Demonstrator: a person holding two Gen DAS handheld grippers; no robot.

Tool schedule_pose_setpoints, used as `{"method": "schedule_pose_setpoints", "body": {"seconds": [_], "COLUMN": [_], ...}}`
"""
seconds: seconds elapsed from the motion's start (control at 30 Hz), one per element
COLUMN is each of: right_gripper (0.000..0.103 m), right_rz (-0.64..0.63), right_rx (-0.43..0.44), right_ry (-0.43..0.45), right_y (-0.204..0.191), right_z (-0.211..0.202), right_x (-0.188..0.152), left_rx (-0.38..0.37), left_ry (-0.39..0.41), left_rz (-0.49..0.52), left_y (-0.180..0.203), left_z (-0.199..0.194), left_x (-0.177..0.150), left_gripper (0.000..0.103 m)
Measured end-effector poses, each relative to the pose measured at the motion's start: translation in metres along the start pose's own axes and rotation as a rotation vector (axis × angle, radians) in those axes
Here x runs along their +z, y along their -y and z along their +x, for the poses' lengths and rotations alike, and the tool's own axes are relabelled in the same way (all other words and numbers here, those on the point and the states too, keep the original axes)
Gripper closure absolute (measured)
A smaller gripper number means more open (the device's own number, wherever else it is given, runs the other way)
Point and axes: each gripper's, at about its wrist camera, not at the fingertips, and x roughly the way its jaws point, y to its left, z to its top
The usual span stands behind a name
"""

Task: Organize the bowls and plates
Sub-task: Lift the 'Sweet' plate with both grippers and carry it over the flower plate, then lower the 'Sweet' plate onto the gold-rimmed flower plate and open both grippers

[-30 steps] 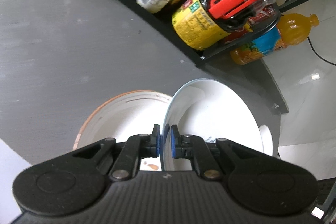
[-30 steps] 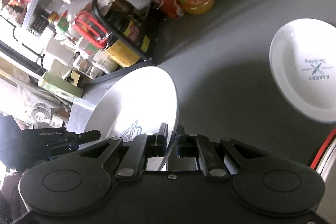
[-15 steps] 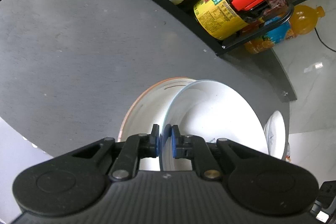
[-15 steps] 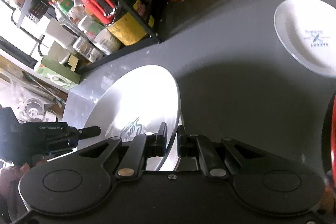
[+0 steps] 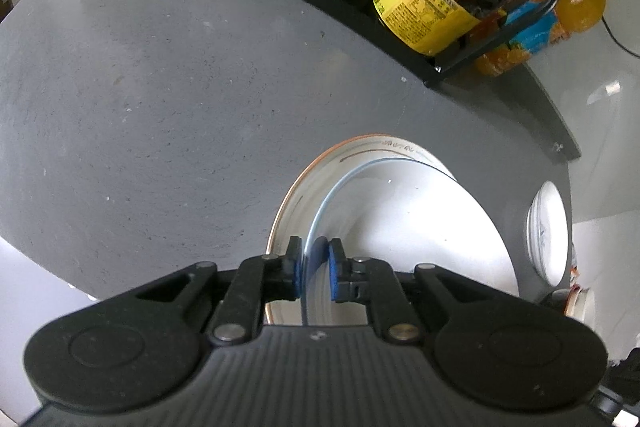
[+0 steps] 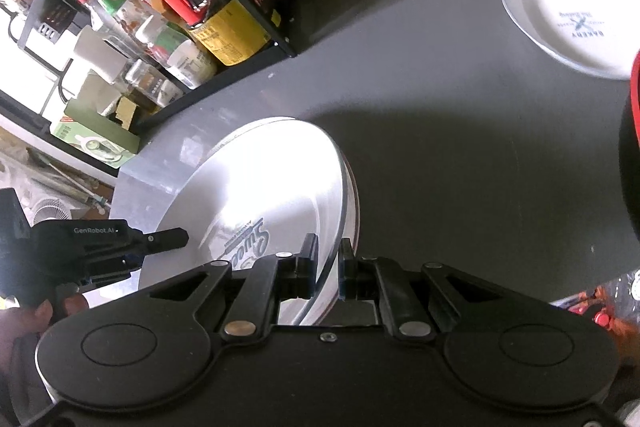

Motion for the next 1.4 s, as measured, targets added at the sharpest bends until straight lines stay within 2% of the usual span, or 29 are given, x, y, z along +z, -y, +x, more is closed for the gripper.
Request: {"method": "schedule_pose_setpoints", "body": {"seconds": [0.37, 0.57, 0.87, 1.07, 1.3, 1.4], "right_gripper": [0.094, 0.094, 0.093, 0.093, 0.094, 0.094], "right_rz": [0.008, 0.053, 0.046, 0.04, 0.035, 0.035], "right_rx": [-0.062, -0.113, -0.143, -0.14, -0.128, -0.122], "right_ry": [-0.012, -0.017, -0.002, 0.001, 0.002, 0.001], "right_y": [-0.006, -0.004, -0.008, -0.007, -0.008, -0.007], "right_z": [0.009, 0.014, 0.013, 0.014, 0.015, 0.015], "right_x": [-0.007, -0.01, -0.009, -0.011, -0.01, -0.011], "left_rx": [0.013, 0.049, 0.095, 0.152, 0.163, 0.169], "left_ry": [0.002, 0.004, -0.017, -0.061, -0.056, -0.04], "left_rz": [0.058, 0.11, 0.151, 0.182, 0.18, 0.181], "left_y": [0.0, 0.009, 0.019, 0.029, 0.028, 0.029], "left_z": [0.008, 0.011, 0.015, 0.013, 0.004, -0.004], "left_x": [0.0, -0.003, -0.002, 0.0, 0.002, 0.005], "left_gripper": [0.09, 0.088, 0.087, 0.077, 0.072, 0.066]}}
